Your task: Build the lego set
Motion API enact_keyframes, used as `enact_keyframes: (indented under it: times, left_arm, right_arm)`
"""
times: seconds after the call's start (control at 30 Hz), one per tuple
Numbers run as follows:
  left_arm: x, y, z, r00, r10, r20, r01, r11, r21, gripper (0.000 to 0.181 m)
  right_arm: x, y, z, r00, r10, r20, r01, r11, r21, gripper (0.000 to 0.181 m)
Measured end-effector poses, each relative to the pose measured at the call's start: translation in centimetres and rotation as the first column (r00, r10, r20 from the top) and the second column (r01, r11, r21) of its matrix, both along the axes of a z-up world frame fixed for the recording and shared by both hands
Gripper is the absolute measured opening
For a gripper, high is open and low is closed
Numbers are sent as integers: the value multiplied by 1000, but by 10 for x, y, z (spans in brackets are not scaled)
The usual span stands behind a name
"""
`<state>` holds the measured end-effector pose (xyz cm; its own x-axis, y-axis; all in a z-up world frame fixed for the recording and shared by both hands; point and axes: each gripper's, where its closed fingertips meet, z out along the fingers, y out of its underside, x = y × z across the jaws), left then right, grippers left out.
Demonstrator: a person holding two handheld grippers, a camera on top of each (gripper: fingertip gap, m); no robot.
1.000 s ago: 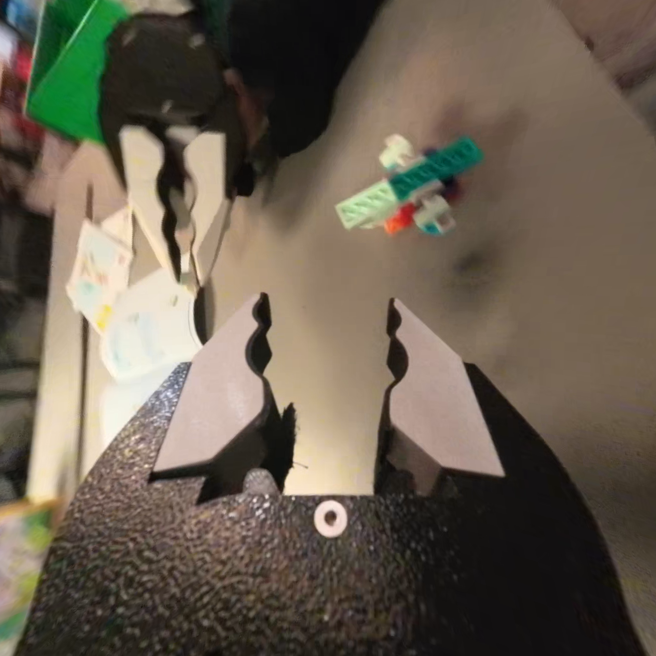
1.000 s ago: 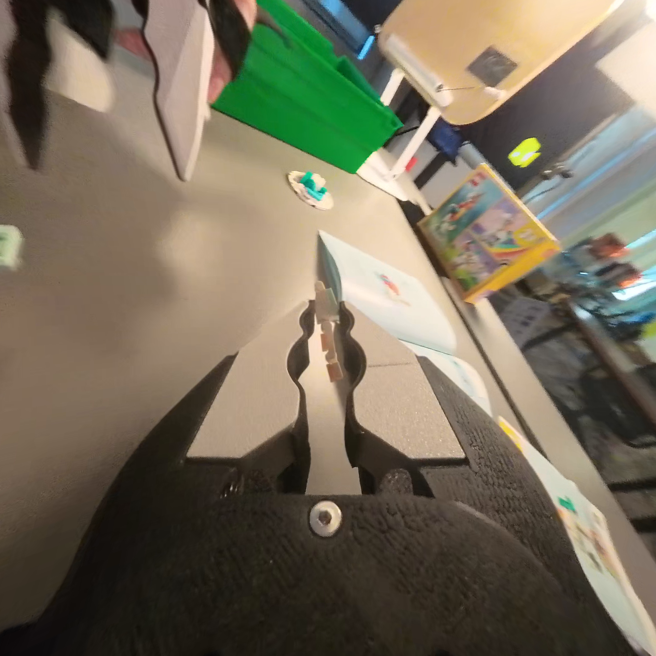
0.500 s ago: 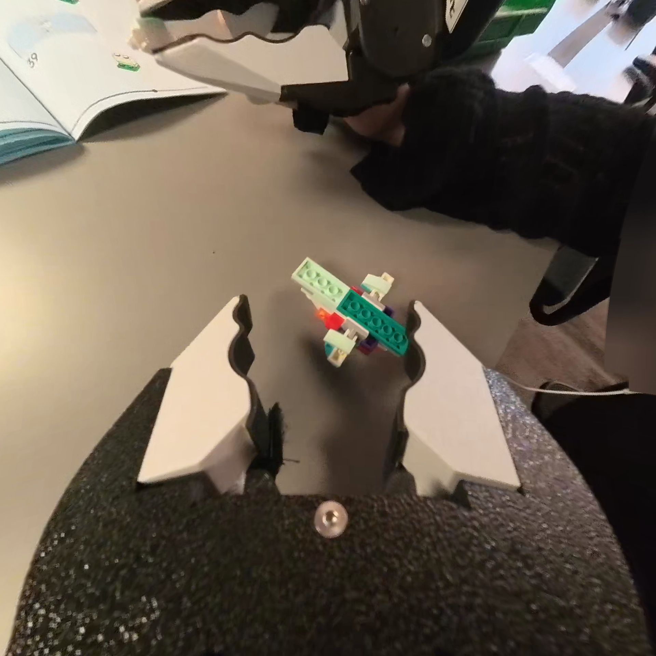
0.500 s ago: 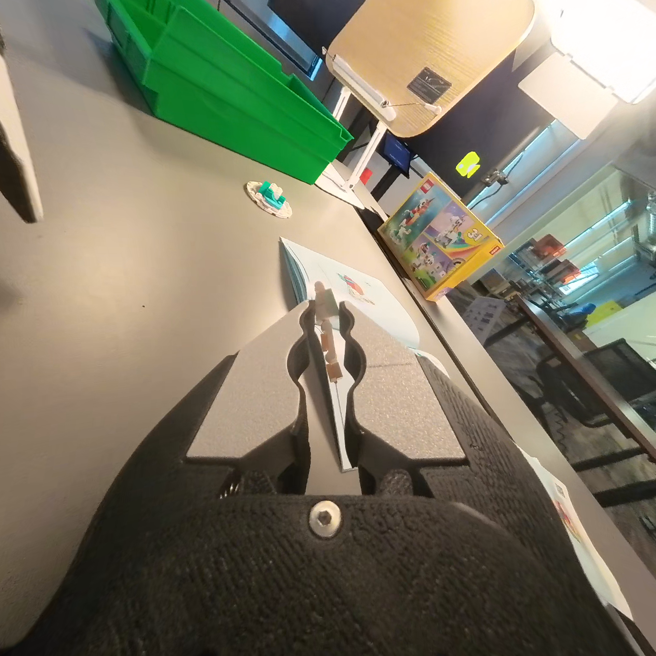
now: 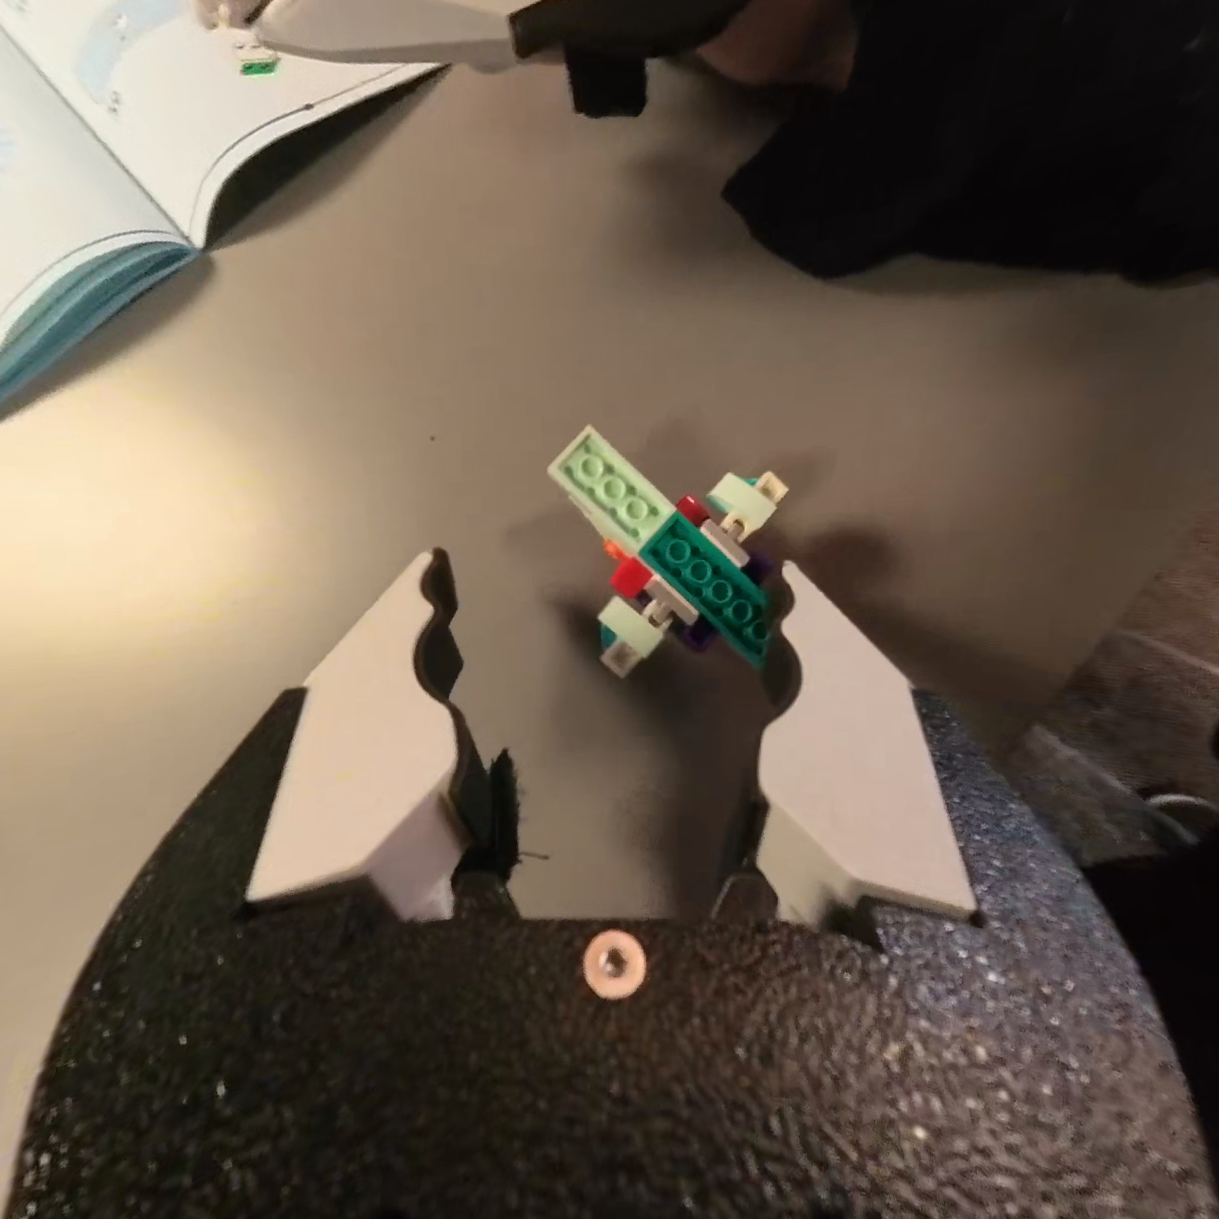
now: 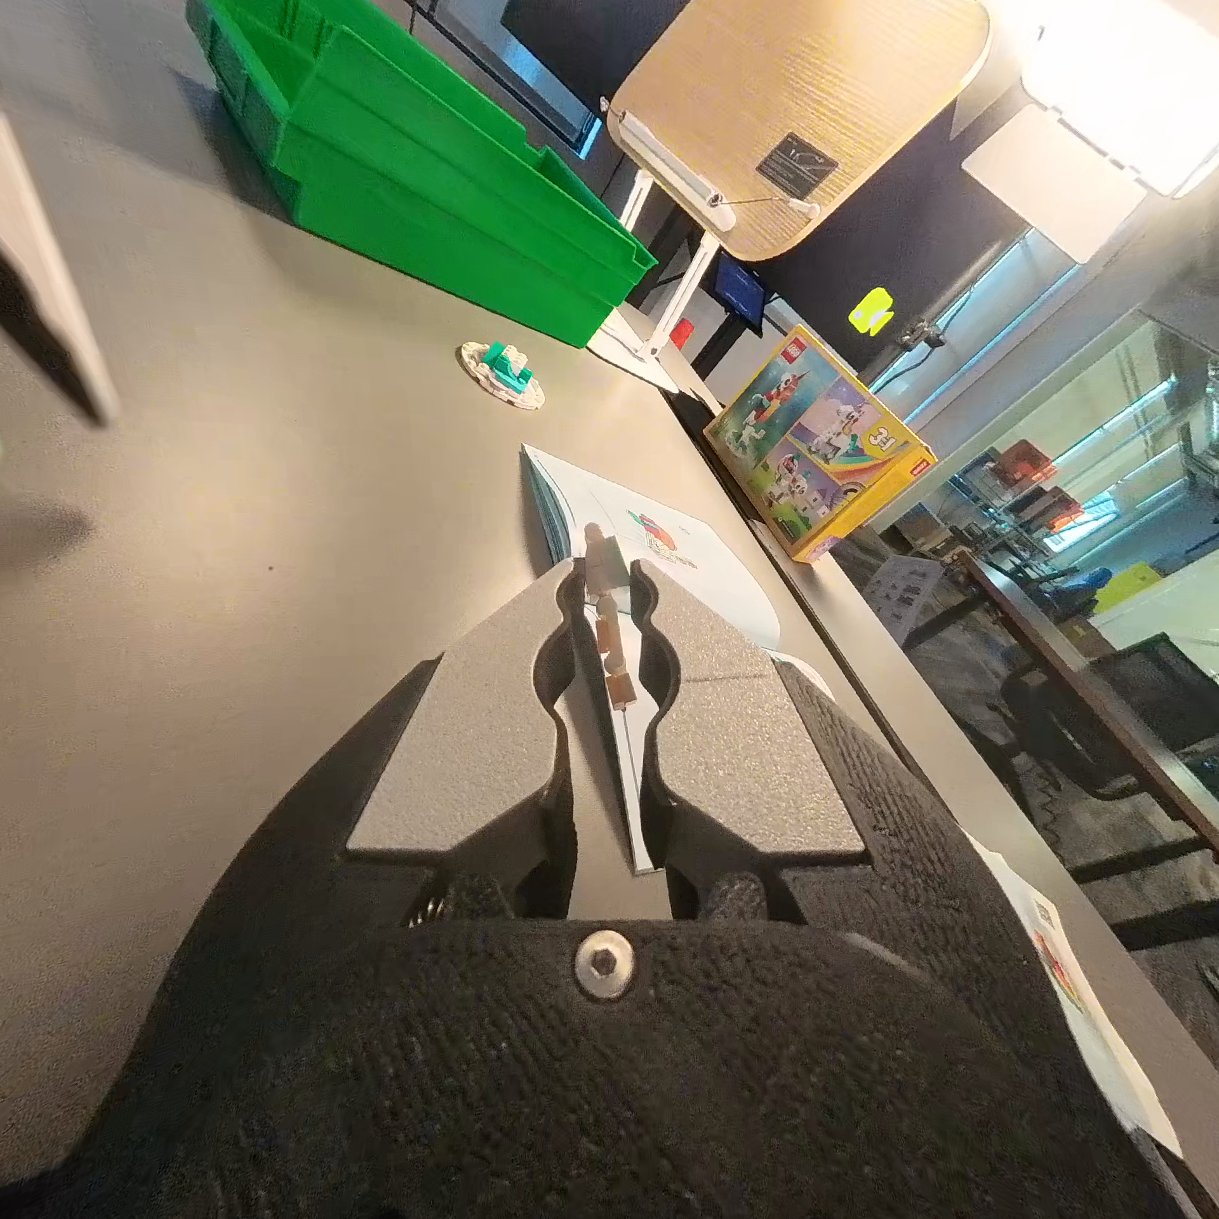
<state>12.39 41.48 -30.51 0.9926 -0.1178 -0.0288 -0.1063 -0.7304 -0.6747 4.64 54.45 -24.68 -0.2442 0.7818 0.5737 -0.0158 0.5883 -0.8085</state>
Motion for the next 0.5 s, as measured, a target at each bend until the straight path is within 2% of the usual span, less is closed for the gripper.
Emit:
enact_keyframes:
  times: [0.1, 0.27, 0.4, 0.5]
  left_arm:
    - [-14, -6, 4, 996, 4, -87, -4, 1000, -4, 88]
    - [14, -7, 10, 991, -101, 83, 97, 994, 43, 96]
    - [5, -2, 4, 989, -132, -64, 134, 991, 22, 89]
    - [7, 0, -1, 962, -244, -123, 241, 970, -39, 83]
  right_arm:
    - [0, 0, 0, 1000, 0, 3, 0, 1000, 0, 12]
    - [0, -1, -2, 1000, 6, 7, -6, 1000, 10, 11]
    - [0, -2, -2, 1000, 7, 8, -7, 1000, 11, 11]
    - [0, -2, -2, 1000, 9, 8, -9, 1000, 10, 12]
